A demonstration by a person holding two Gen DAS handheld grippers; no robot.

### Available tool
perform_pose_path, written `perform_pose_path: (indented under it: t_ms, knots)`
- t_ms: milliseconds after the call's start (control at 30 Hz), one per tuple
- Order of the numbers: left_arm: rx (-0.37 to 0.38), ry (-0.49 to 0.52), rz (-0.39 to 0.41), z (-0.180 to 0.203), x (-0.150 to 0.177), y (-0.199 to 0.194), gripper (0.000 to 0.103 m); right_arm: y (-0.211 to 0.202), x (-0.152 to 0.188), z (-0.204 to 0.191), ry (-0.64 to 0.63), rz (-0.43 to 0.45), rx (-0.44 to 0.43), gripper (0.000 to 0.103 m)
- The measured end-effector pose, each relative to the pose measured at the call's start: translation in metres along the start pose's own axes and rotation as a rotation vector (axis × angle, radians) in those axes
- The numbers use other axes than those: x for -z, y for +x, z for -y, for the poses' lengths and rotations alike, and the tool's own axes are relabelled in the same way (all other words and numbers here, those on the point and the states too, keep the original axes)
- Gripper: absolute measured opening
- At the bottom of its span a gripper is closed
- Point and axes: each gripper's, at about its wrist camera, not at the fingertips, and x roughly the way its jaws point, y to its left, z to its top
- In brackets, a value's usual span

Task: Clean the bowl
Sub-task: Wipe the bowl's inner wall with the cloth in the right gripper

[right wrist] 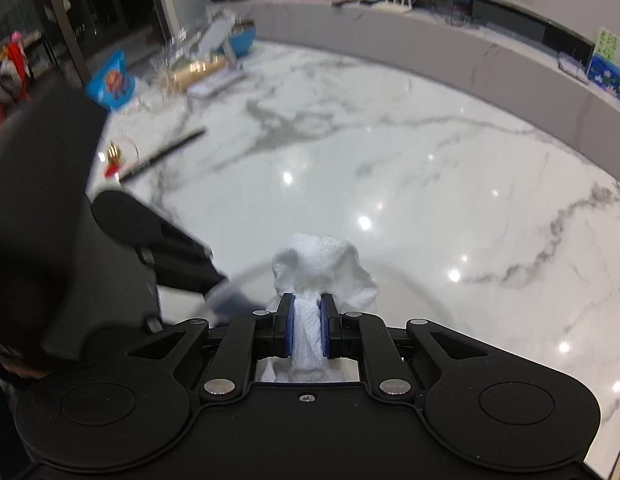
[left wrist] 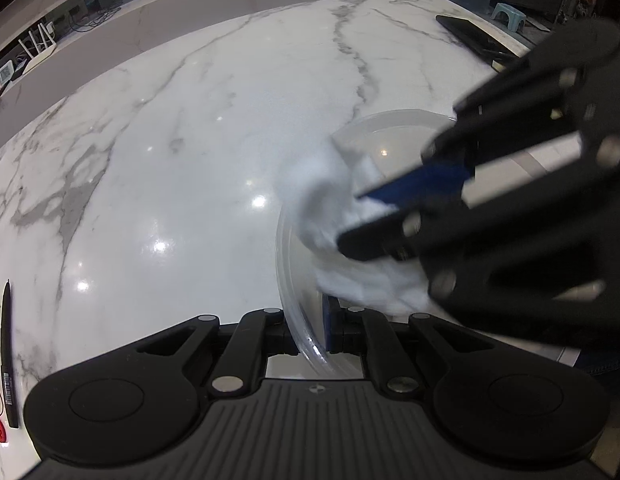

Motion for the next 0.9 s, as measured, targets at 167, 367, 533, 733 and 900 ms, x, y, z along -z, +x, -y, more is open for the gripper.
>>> perform_pose_path:
  t_ms: [167, 367, 533, 733, 900]
  knots:
    - [0.0, -0.002, -0.002, 0.001, 0.001, -0.001, 0.008, 0.008, 0.006, -0.003, -0.042, -0.025, 0.068, 0.011]
    - [-0.001, -0.002, -0.005, 0.001, 0.001, -0.001, 0.008, 0.016, 0.01, 0.002, -0.025, -0.072, 0.067, 0.011]
    - [-0.002, 0.001, -0.007, 0.001, 0.002, -0.001, 0.008, 0.014, 0.01, 0.002, -0.021, -0.068, 0.076, 0.011]
    - [-0.002, -0.004, -0.005, 0.002, 0.001, -0.003, 0.008, 0.01, 0.008, 0.005, -0.005, -0.04, 0.097, 0.011]
    - [-0.004, -0.002, -0.005, 0.003, 0.001, -0.002, 0.008, 0.009, 0.005, 0.004, 0.007, -0.007, 0.076, 0.011]
